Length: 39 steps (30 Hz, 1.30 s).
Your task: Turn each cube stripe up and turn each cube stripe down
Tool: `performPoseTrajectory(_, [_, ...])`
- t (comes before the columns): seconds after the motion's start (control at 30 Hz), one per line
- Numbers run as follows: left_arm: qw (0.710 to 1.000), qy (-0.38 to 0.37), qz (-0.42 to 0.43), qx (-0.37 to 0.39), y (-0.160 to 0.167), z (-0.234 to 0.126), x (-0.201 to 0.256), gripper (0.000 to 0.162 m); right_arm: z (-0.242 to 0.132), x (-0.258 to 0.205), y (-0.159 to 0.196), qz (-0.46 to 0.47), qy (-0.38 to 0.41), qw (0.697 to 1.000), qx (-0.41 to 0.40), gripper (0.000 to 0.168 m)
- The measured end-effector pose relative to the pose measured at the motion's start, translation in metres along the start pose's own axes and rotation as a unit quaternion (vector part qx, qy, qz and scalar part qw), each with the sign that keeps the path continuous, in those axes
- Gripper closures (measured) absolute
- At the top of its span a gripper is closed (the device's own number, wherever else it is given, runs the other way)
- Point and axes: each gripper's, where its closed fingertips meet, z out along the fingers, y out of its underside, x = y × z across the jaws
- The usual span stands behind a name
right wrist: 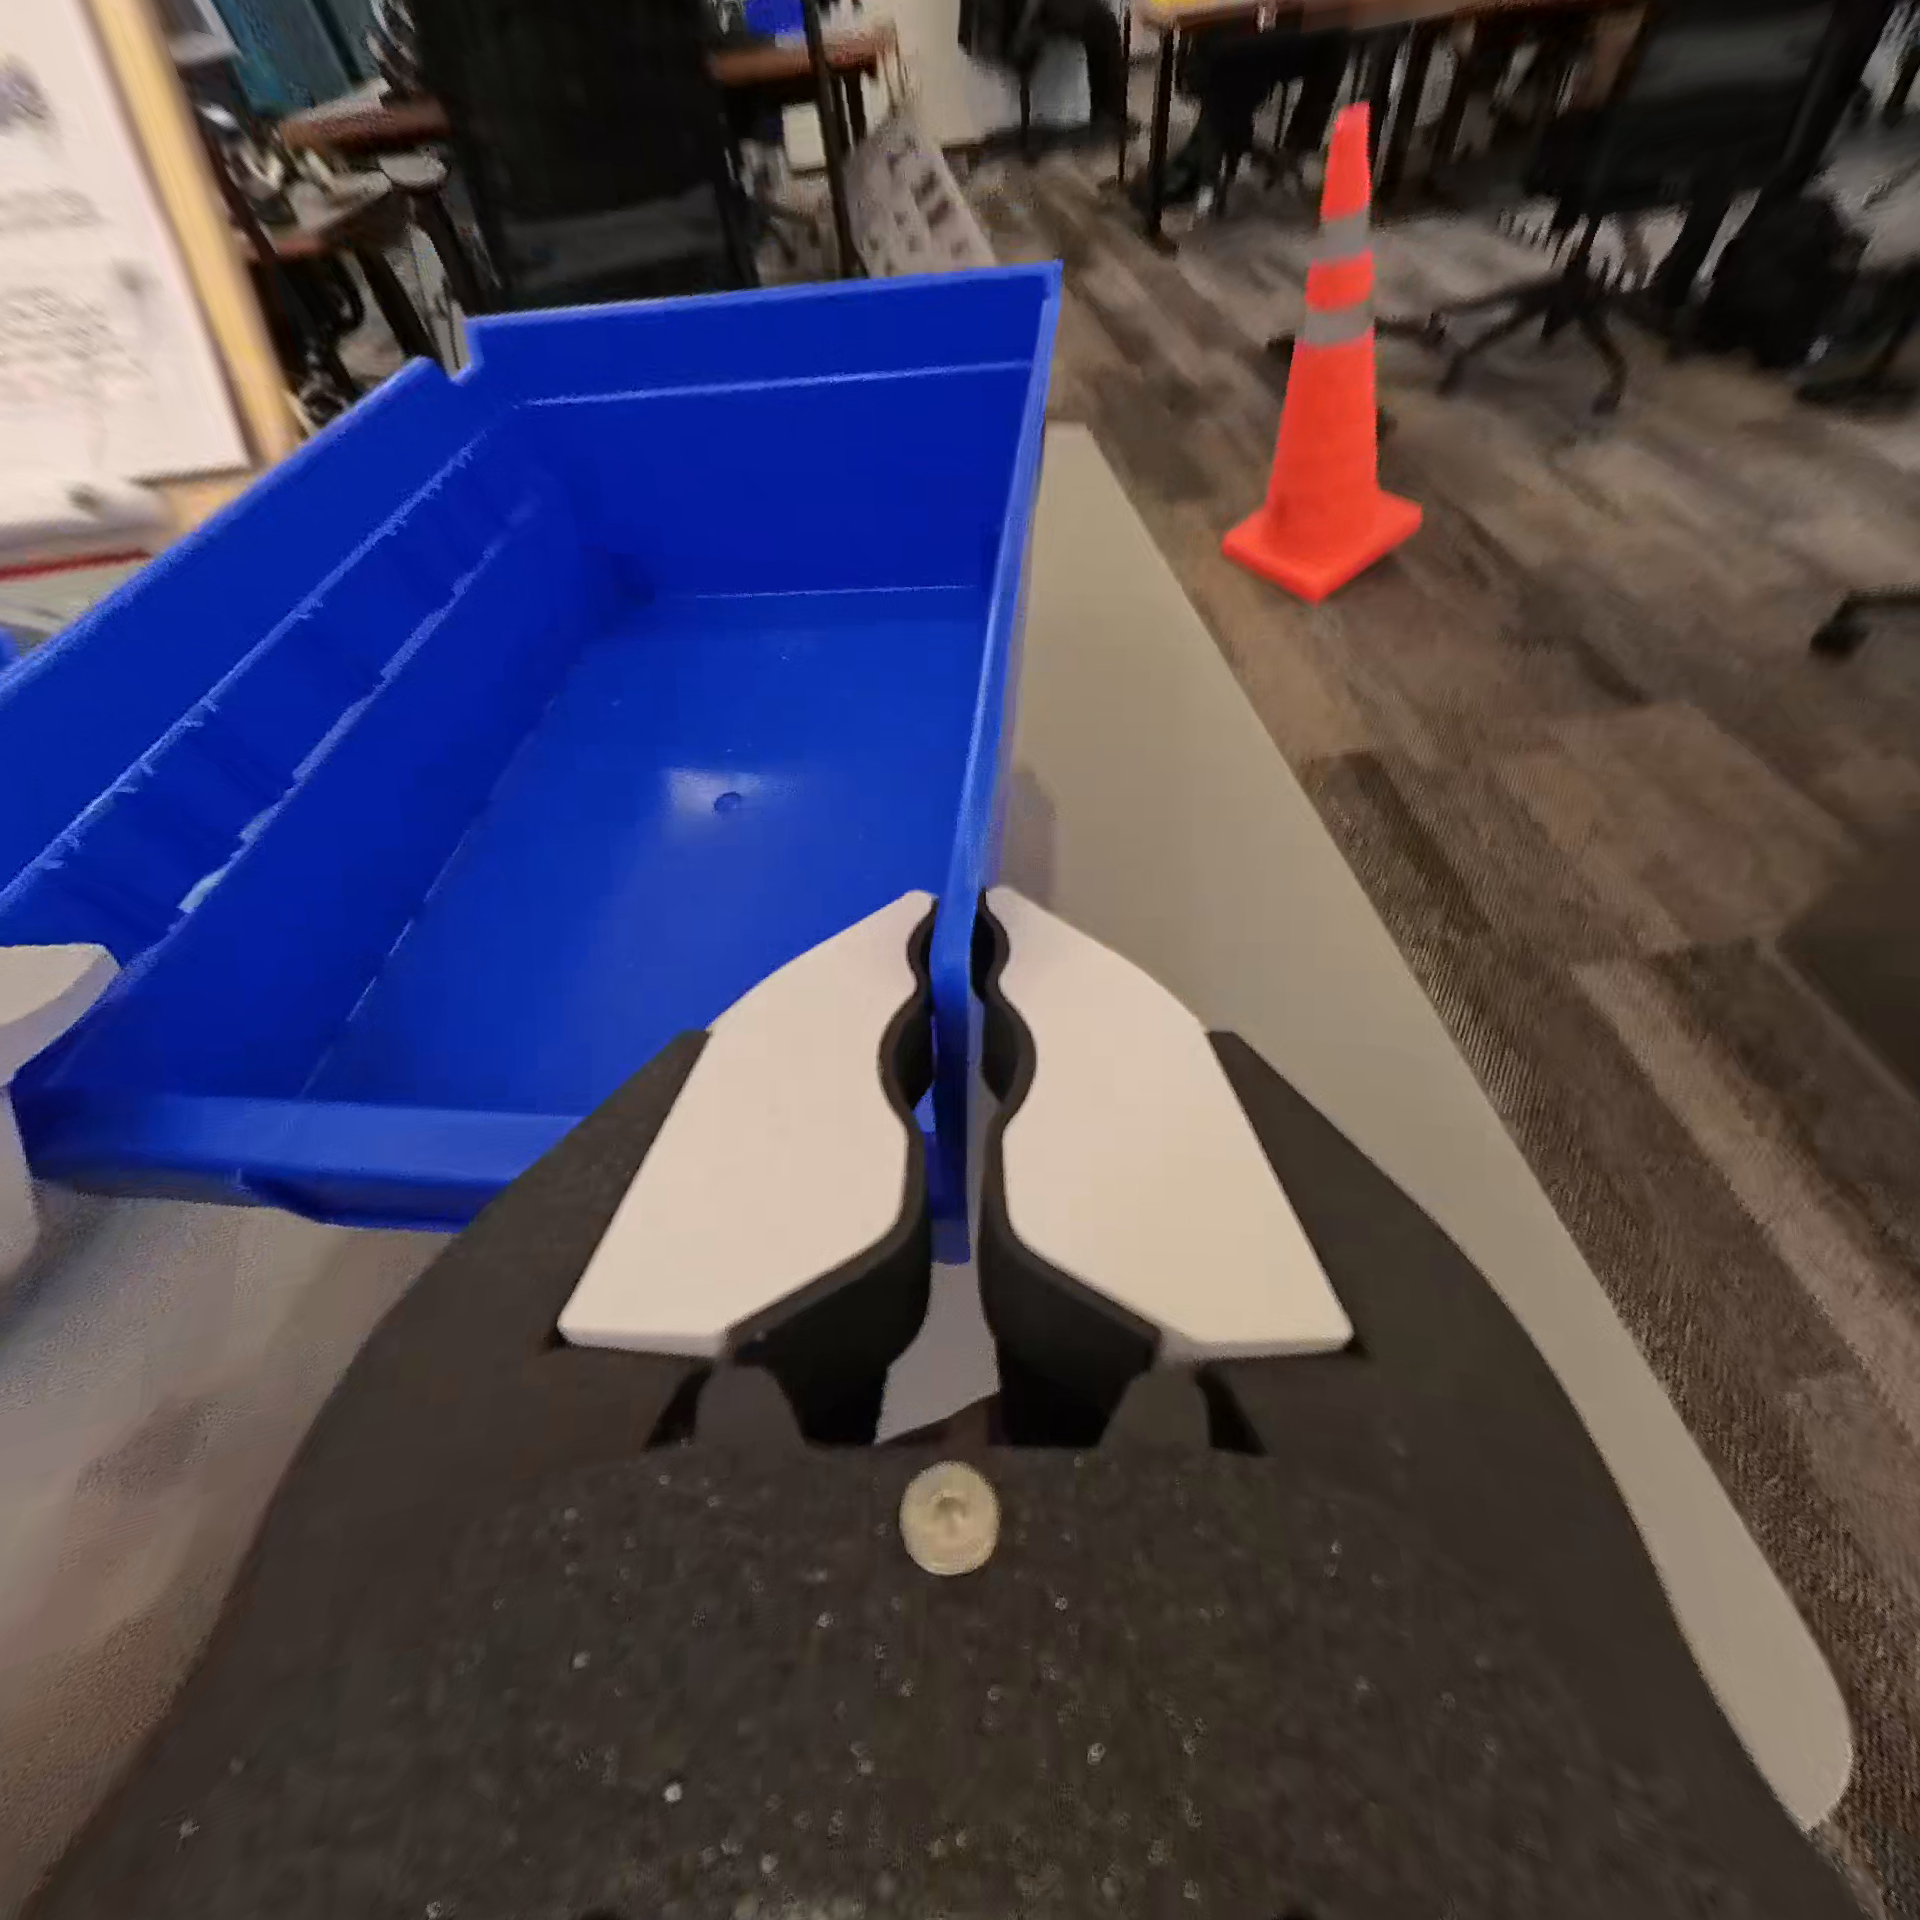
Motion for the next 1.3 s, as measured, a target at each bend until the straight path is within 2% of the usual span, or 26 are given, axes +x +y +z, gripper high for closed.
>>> performPoseTrajectory(0.17, [0.999, 0.007, 0.011, -0.047, 0.04, 0.029, 0.017, 0.156, 0.033, 0.024, 0.042, 0.012, -0.032, 0.999, -0.037, 0.164])
performPoseTrajectory(0.27, [0.998, 0.017, 0.02, -0.051, 0.051, 0.034, 0.021, 0.152, 0.047, 0.028, 0.05, 0.016, -0.028, 0.999, -0.031, 0.165])
performPoseTrajectory(0.33, [0.997, 0.032, 0.023, -0.06, 0.056, 0.034, 0.024, 0.144, 0.052, 0.03, 0.05, 0.017, -0.021, 0.999, -0.018, 0.165])
performPoseTrajectory(0.37, [0.997, 0.025, 0.032, -0.061, 0.056, 0.028, 0.021, 0.127, 0.052, 0.031, 0.049, 0.018, -0.02, 1.0, -0.015, 0.164])
performPoseTrajectory(0.4, [0.997, 0.011, 0.045, -0.059, 0.056, 0.018, 0.013, 0.114, 0.048, 0.031, 0.045, 0.012, -0.012, 1.0, -0.005, 0.156])
performPoseTrajectory(0.43, [0.997, 0.009, 0.057, -0.054, 0.056, 0.002, 0.007, 0.11, 0.042, 0.034, 0.039, 0.001, 0.007, 1.0, 0.007, 0.143])
performPoseTrajectory(0.53, [0.995, 0.048, 0.075, -0.035, 0.055, -0.067, -0.019, 0.11, 0.005, 0.03, 0.009, -0.073, 0.069, 0.993, 0.056, 0.132])
performPoseTrajectory(0.6, [0.997, 0.035, 0.068, -0.026, 0.052, -0.114, -0.061, 0.109, -0.021, -0.006, -0.012, -0.103, 0.045, 0.989, 0.095, 0.13])
performPoseTrajectory(0.7, [0.999, -0.04, 0.012, 0.001, 0.049, -0.172, -0.158, 0.107, -0.047, -0.108, -0.02, -0.104, -0.092, 0.983, 0.122, 0.126])
performPoseTrajectory(0.8, [0.991, -0.117, -0.062, 0.015, 0.072, -0.203, -0.249, 0.107, -0.062, -0.231, 0.012, -0.115, -0.252, 0.957, 0.086, 0.123])
performPoseTrajectory(0.87, [0.987, -0.128, -0.099, -0.004, 0.095, -0.201, -0.278, 0.105, -0.058, -0.293, 0.047, -0.125, -0.303, 0.944, 0.041, 0.12])
performPoseTrajectory(0.9, [0.985, -0.136, -0.103, -0.013, 0.105, -0.196, -0.286, 0.104, -0.051, -0.312, 0.062, -0.137, -0.304, 0.942, 0.022, 0.115])
performPoseTrajectory(1.03, [0.985, -0.125, -0.115, -0.04, 0.122, -0.165, -0.283, 0.104, -0.013, -0.331, 0.085, -0.145, -0.239, 0.96, -0.001, 0.108])
performPoseTrajectory(1.1, [0.983, -0.138, -0.113, -0.039, 0.122, -0.152, -0.287, 0.12, 0.0, -0.334, 0.092, -0.113, -0.236, 0.965, -0.023, 0.108])
performPoseTrajectory(1.13, [0.981, -0.145, -0.12, -0.048, 0.125, -0.146, -0.29, 0.129, 0.004, -0.335, 0.093, -0.107, -0.235, 0.966, -0.025, 0.112])
performPoseTrajectory(1.17, [0.979, -0.149, -0.13, -0.053, 0.127, -0.143, -0.293, 0.148, 0.009, -0.336, 0.093, -0.109, -0.228, 0.967, -0.023, 0.117])
performPoseTrajectory(1.27, [0.978, -0.166, -0.113, -0.058, 0.127, -0.142, -0.299, 0.157, 0.022, -0.344, 0.092, -0.098, -0.229, 0.968, -0.026, 0.153])
performPoseTrajectory(1.3, [0.978, -0.17, -0.106, -0.061, 0.128, -0.142, -0.3, 0.157, 0.024, -0.347, 0.091, -0.08, -0.224, 0.971, -0.029, 0.156])
